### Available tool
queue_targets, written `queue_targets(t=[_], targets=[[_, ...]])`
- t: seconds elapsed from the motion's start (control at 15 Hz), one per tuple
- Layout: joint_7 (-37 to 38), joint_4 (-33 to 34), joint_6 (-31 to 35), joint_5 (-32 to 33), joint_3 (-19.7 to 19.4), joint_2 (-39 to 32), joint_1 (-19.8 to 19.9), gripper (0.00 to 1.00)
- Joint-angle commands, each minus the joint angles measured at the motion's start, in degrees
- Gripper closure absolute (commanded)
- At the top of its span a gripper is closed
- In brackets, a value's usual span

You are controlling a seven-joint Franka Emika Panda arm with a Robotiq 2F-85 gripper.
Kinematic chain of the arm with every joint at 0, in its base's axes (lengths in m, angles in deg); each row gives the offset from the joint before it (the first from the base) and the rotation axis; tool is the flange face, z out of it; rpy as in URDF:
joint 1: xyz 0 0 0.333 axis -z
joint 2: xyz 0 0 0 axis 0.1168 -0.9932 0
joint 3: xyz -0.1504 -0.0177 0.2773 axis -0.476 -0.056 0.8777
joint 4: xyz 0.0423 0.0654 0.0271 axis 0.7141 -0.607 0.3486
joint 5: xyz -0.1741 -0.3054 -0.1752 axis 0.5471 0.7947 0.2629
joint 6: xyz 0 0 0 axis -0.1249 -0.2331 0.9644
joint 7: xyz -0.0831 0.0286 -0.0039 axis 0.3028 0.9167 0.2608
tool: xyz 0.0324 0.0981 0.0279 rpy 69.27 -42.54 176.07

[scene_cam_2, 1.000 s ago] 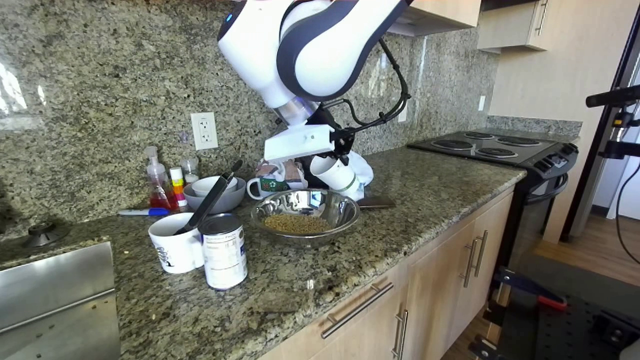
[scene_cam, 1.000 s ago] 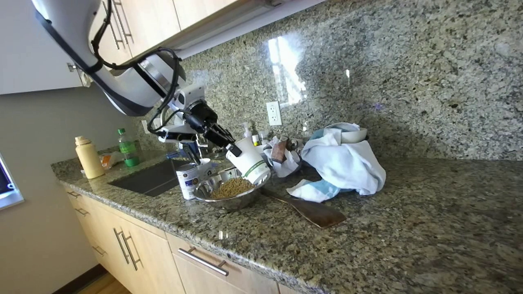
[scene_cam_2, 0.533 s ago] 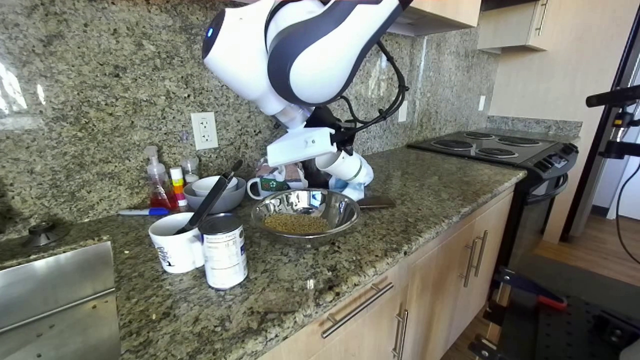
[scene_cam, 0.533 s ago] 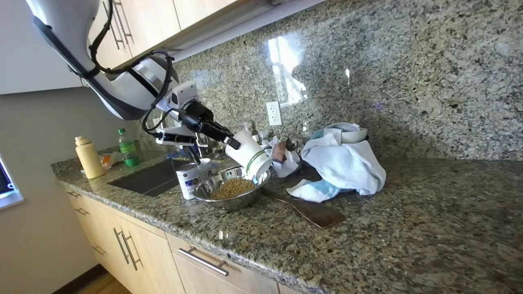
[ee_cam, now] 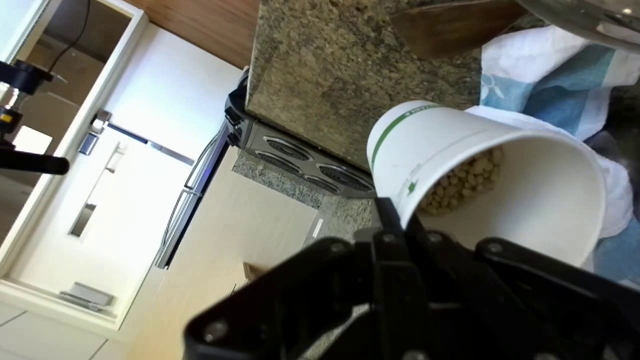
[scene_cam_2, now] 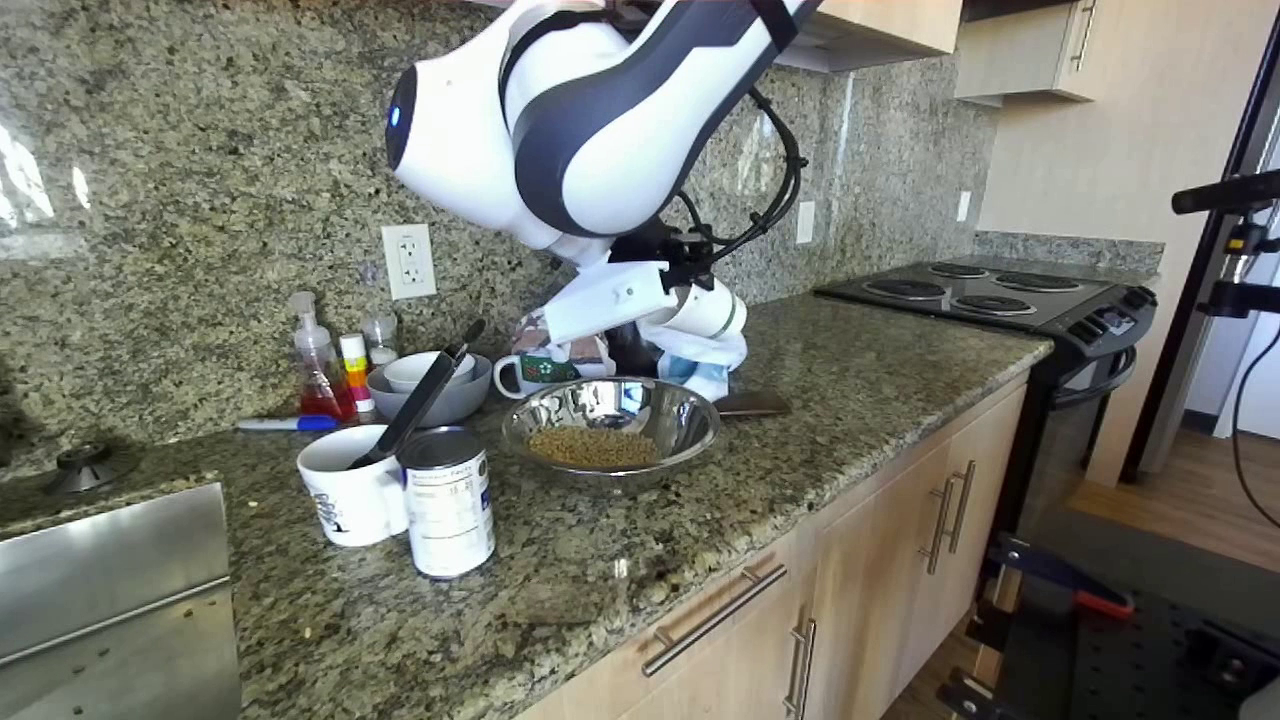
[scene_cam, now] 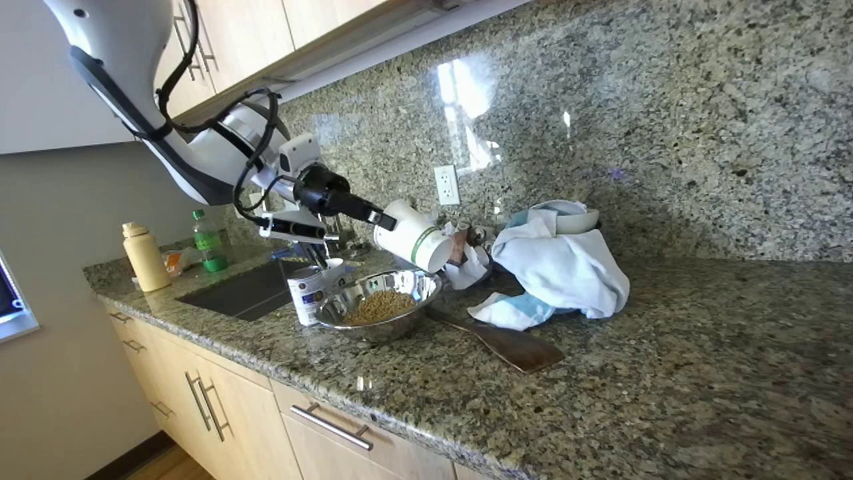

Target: Pour some contents from the cup into the bowl

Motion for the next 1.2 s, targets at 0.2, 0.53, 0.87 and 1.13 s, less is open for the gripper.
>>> queue_targets(t=[0.2,0.53,0.87,1.13], targets=[[-1.05,3.96,-7.91,5.02,1.17,-3.9,-1.05,0.99],[-1.14,5.06,-11.16,7.07,1.72,-5.41,-1.28,0.99],[-0.81,4.83,-14.34,8.67,1.93,-5.73,-1.38,0.99],[-0.61,4.18,-16.59,8.89,2.25,-5.5,-1.55,0.99]])
